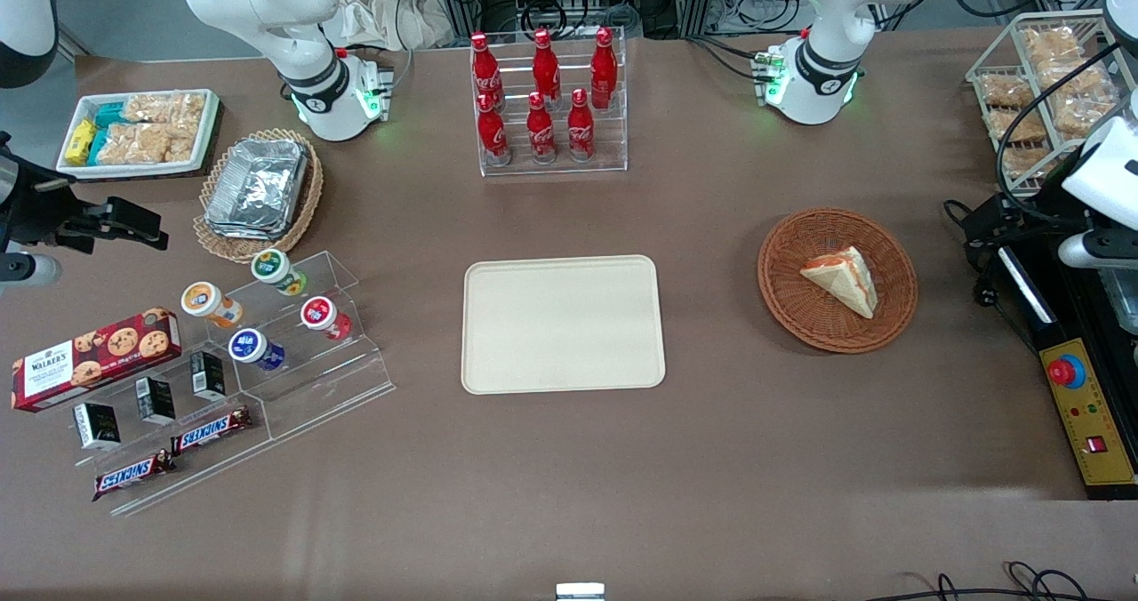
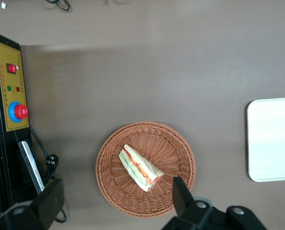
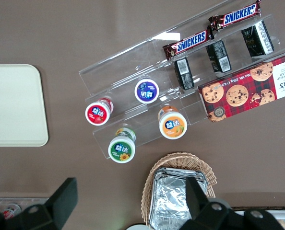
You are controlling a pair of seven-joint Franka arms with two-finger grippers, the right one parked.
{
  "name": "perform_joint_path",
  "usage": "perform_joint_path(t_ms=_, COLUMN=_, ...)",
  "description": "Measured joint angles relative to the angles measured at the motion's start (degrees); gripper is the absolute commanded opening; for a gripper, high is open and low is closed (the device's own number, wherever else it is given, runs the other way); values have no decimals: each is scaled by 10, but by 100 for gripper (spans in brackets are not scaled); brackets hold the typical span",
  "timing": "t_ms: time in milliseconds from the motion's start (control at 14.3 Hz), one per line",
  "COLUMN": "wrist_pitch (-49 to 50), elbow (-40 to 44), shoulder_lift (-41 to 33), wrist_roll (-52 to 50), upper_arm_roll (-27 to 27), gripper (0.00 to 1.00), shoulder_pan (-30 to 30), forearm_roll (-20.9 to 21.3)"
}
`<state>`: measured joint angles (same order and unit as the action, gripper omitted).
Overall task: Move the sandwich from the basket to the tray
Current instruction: 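Move the left gripper down over the sandwich in the wicker basket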
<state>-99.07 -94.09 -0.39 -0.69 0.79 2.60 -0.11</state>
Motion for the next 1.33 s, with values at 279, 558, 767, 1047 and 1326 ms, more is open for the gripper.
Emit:
perform_joint_path(t_ms=279, wrist_pitch=29, elbow=-1, shoulder_lift=0, wrist_roll=-26, upper_arm_roll=-2, gripper=100, shoulder_pan=2, forearm_roll=1)
perform_joint_path(t_ms=558, wrist_pitch=44, elbow=-41, shoulder_lift=-7, wrist_roll=-57, upper_arm_roll=-3, gripper=100, shoulder_pan=1, forearm_roll=-1)
perform_joint_path(t_ms=767, wrist_pitch=32, elbow=-98, shoulder_lift=-21, wrist_roll=-124, upper_arm_roll=0, gripper=100, shoulder_pan=0, forearm_roll=-1)
perform_joint_path(t_ms=1047, wrist_pitch=-91, elbow=-222, shoulder_lift=-37, wrist_roll=-289, upper_arm_roll=1, gripper=100, shoulder_pan=0, forearm_roll=-1)
perform_joint_path(t_ms=1326, wrist_pitch=-206, elbow=-335, shoulder_lift=-36, wrist_roll=-402, upper_arm_roll=1, gripper=100, shoulder_pan=1, forearm_roll=-1)
